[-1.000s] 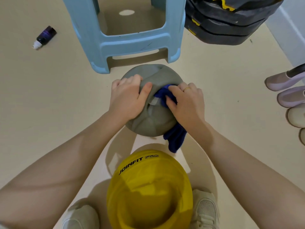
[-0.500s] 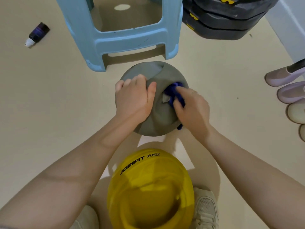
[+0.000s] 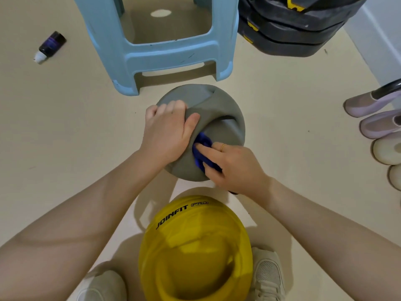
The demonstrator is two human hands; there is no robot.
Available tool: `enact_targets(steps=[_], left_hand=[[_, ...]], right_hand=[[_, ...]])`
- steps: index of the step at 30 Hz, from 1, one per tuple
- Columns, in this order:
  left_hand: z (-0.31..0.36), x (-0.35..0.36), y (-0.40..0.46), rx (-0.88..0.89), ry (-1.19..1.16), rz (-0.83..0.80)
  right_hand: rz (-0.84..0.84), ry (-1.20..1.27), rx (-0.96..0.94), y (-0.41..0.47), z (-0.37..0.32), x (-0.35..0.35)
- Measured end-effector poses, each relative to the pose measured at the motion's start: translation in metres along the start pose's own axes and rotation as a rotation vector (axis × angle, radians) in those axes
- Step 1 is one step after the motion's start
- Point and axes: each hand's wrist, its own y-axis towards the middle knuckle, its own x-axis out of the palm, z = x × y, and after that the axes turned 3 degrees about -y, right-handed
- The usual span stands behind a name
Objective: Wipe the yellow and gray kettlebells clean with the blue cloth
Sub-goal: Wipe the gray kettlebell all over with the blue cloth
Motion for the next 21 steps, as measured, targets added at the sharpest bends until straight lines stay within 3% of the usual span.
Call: enact_targets(steps=[2, 4, 6, 9, 14, 16, 19, 21], left_hand=[[-0.009, -0.003, -0.005, 0.085, 0.004, -0.055], [-0.017, -0.006, -0.010, 0.147, 0.003, -0.095], [-0.025, -0.007, -0.014, 0.202, -0.026, -0.119], [-0.036, -0.006, -0.016, 0.340, -0.082, -0.137], [-0.038, -0.006, -0.014, 0.506, -0.038, -0.170], [-0.040, -0.004, -0.015, 0.439, -0.082, -0.162], [-0.051, -0.005, -0.013, 0.273, -0.192, -0.310], [-0.059, -0.007, -0.007, 0.233, -0.233, -0.377]], right_hand=[[0.019, 0.225, 0.088, 0.003, 0.010, -0.017], [0.222, 0.552, 0.407, 0.008, 0.021, -0.036], [0.460, 0.565, 0.616, 0.015, 0.037, -0.048], [0.446, 0.539, 0.706, 0.035, 0.059, -0.051], [0.072, 0.387, 0.450, 0.055, 0.068, -0.029], [-0.002, 0.285, 0.318, 0.046, 0.062, -0.027], [-0.185, 0.150, -0.012, 0.035, 0.050, -0.032], [-0.225, 0.119, -0.053, 0.043, 0.054, -0.034]])
